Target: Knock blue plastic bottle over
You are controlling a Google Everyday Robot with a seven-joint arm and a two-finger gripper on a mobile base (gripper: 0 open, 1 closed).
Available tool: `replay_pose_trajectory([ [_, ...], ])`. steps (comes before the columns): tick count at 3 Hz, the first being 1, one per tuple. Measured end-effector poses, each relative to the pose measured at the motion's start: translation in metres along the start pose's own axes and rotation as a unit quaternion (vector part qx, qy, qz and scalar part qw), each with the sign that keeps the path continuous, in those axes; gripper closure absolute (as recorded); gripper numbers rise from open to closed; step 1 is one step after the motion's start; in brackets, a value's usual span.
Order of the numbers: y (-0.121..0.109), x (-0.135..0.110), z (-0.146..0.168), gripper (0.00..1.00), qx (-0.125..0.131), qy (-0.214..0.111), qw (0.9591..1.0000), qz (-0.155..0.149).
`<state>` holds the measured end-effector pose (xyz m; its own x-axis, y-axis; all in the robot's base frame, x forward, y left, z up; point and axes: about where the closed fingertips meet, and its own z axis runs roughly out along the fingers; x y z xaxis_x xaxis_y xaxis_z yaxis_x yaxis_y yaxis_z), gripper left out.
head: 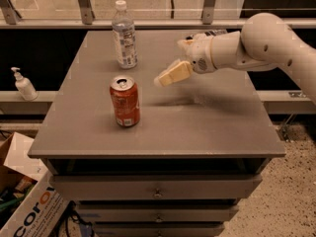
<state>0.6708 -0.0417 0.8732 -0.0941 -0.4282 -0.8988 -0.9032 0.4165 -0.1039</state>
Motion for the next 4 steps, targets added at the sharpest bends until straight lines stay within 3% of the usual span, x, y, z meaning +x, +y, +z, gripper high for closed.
replay_pose_trajectory([
  [1,-0.008,-0.009,0.028,0.00,-0.013,-0.055,0.9980,0.028],
  [2,-0.014,-0.033,0.055,0.00,-0.027,-0.111,0.9924,0.046],
  [3,-0.021,-0.061,0.077,0.00,-0.038,-0.150,0.9864,0.056],
  [4,-0.027,-0.086,0.096,0.00,-0.045,-0.170,0.9830,0.052],
])
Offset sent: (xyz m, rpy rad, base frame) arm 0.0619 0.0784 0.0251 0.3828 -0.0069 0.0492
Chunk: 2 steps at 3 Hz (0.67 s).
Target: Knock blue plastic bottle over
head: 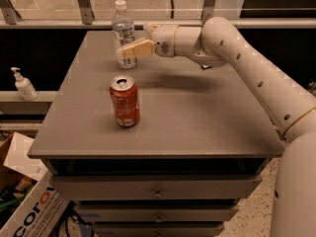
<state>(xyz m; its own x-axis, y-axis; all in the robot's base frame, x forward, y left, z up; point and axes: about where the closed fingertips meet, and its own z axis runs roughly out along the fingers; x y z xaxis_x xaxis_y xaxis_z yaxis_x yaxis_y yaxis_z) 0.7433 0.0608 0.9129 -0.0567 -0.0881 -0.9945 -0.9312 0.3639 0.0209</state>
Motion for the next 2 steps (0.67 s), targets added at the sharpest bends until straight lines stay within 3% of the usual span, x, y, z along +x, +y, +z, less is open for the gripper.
replay_pose_trajectory([
  [2,-0.007,-0.013,0.039,0.00,-0.012,-0.003,0.9998,-0.014],
])
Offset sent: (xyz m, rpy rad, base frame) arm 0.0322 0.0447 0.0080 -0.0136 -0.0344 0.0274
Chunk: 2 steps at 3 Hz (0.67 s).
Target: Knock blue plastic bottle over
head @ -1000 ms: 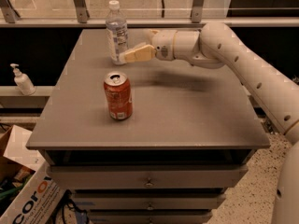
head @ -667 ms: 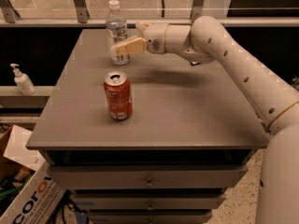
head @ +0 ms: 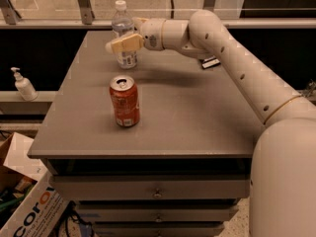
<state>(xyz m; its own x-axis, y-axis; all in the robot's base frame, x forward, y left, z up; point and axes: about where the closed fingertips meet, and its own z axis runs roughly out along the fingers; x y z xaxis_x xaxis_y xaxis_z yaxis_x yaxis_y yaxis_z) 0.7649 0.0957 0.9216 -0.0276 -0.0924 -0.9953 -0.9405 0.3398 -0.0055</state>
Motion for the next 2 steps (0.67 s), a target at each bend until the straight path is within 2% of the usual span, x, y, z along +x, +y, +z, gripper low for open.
replay_pose_trajectory([
  [1,0.0057,0.0004,0.0145,0.18,-0.009,0.002,1.0000,-0.002],
  [2,0.0129,0.0011,0.0223,0.42,-0.018,0.003,0.9998,-0.001],
])
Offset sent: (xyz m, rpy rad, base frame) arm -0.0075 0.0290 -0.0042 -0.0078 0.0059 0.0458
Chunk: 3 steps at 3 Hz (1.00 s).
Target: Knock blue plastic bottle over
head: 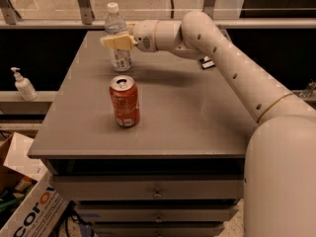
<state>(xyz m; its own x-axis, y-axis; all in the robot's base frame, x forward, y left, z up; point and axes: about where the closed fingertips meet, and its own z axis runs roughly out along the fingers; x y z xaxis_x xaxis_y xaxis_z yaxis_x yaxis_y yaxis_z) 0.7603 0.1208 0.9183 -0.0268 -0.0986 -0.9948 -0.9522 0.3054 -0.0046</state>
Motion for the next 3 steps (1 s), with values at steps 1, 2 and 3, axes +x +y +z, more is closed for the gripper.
replay_pose_trajectory([
  [1,0.001,0.002,-0.006,0.64,0.000,-0.001,1.0000,0.003],
  [2,-0.003,0.000,-0.026,0.88,0.007,0.006,0.9999,-0.004],
  [3,-0.010,-0.011,-0.064,1.00,0.012,0.026,0.9993,-0.023],
])
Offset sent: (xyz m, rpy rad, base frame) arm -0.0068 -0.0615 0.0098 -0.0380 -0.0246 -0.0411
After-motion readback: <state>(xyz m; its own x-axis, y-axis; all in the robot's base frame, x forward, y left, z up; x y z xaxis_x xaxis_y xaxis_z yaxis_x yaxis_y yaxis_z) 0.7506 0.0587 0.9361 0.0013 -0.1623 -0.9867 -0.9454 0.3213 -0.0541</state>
